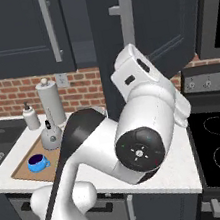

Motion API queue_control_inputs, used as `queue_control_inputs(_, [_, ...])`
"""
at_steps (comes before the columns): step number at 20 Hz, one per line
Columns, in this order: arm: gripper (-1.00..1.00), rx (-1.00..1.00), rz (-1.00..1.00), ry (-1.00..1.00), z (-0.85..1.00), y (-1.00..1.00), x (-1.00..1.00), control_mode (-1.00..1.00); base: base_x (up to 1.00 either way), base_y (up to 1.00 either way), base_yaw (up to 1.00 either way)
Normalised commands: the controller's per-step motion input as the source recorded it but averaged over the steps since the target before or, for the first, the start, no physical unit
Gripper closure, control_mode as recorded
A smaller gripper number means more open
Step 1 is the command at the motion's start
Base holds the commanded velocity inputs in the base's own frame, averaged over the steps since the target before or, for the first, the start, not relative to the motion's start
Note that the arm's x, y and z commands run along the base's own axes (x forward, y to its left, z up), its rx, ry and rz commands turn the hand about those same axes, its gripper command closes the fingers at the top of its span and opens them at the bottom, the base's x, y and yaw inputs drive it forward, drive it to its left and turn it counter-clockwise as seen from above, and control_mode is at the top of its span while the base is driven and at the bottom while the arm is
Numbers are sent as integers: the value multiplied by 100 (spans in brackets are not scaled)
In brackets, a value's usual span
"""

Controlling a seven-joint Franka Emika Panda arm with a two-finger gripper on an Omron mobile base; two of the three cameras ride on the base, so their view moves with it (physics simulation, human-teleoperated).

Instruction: Pick the kettle from the counter and place it on the tray. Then pick the mug from the cabinet and place it on the tray. Then close the cabinet doors.

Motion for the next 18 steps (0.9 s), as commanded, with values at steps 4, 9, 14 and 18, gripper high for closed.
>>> queue_control_inputs(4, [-100,-3,5,5,-6,57,82,-100,0,0,0])
queue_control_inputs(9, [-100,-2,7,5,-7,55,88,-100,0,0,0])
queue_control_inputs(14, [-100,0,10,1,-6,48,99,-100,0,0,0])
queue_control_inputs(18, [-100,0,10,4,-11,43,100,-100,0,0,0])
